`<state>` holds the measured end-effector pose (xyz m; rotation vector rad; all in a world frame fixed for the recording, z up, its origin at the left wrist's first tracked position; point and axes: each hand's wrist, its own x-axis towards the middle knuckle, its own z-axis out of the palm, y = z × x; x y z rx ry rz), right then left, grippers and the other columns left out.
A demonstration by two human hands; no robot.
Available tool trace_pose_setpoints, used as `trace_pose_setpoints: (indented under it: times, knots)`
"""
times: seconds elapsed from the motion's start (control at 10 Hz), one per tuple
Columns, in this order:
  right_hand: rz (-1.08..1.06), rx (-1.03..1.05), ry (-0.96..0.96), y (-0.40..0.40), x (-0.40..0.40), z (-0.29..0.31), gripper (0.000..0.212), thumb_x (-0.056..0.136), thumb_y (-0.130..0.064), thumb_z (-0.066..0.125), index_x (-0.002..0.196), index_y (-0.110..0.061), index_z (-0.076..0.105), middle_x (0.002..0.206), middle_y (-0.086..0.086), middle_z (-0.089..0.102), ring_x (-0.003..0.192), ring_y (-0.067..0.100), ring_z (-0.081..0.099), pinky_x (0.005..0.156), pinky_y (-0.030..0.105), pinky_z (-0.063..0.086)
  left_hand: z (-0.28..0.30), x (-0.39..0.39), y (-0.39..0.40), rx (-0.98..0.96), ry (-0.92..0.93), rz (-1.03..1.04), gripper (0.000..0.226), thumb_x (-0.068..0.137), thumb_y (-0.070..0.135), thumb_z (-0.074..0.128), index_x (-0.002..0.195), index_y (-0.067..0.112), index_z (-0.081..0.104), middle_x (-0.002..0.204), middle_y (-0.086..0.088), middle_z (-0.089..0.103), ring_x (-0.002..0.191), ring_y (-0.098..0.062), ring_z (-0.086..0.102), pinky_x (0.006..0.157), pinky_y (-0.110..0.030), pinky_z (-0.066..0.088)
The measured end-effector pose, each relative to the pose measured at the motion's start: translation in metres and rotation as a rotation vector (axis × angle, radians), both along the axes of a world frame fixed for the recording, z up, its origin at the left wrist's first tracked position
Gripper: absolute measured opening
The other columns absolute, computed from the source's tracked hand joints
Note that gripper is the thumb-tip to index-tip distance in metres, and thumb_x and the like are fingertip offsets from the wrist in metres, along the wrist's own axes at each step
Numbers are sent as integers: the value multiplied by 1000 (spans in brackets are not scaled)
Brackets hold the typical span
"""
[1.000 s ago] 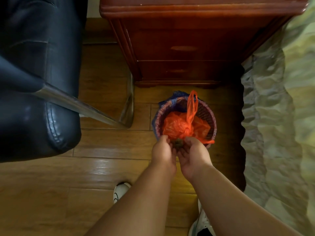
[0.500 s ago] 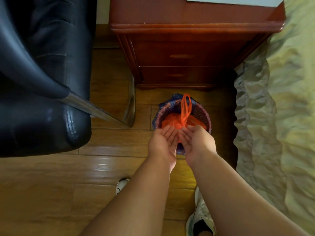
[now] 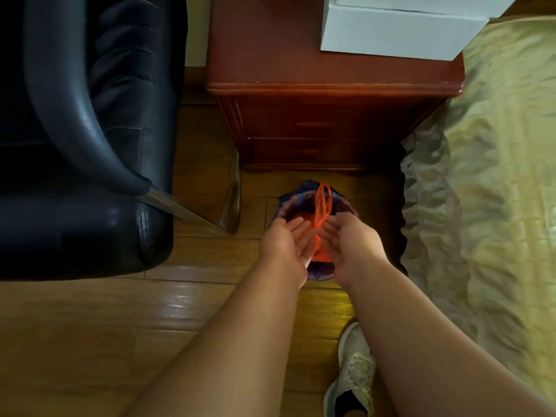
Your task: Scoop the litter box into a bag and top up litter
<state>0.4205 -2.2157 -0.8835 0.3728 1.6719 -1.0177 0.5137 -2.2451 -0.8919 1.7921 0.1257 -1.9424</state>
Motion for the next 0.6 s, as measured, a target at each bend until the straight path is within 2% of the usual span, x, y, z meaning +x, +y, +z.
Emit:
trace_pose_setpoints:
  times: [0.1,0.2,0.3,0.4,0.5,0.6]
  knots:
    - [143,73,117,-1,-6,-8,7,93,-21,60,89,-17,63,75,0,61,63,16,56,53,32,48,2,-1,-2,46,-74,-1,35,105,25,43,74,15,53,53,2,53,44,-10,48,47,-23,45]
    - [290,49,133,2,-5,-9,16,99,-23,55,85,-17,60,73,2,61,56,14,57,46,28,50,11,0,-4,35,-112,-109,35,106,24,44,72,16,47,40,5,39,32,-8,28,41,-20,24]
    - [348,73,98,2,-1,-15,22,98,-35,57,112,-24,70,101,5,74,92,26,70,84,46,60,12,-4,-5,34,-97,-184,23,103,13,50,81,12,56,59,0,55,49,-10,47,53,-21,45]
    - [334,143,-45,-3,1,-15,54,86,-51,64,137,-35,58,129,6,67,119,32,62,103,54,49,15,-5,-3,45,-82,-261,13,100,14,55,87,16,57,87,-2,64,77,-15,58,91,-38,50]
    - [371,149,-81,-1,3,-15,58,87,-58,59,140,-34,56,135,6,64,125,32,58,106,53,45,20,-4,-1,20,-49,-287,13,102,28,53,94,22,60,90,2,64,80,-14,55,97,-44,40]
    - [371,143,-35,4,-3,-17,59,83,-60,60,137,-36,59,133,4,66,124,31,59,106,54,45,22,-4,0,-23,-46,-266,20,103,39,51,105,24,64,101,6,65,92,-14,58,101,-45,39]
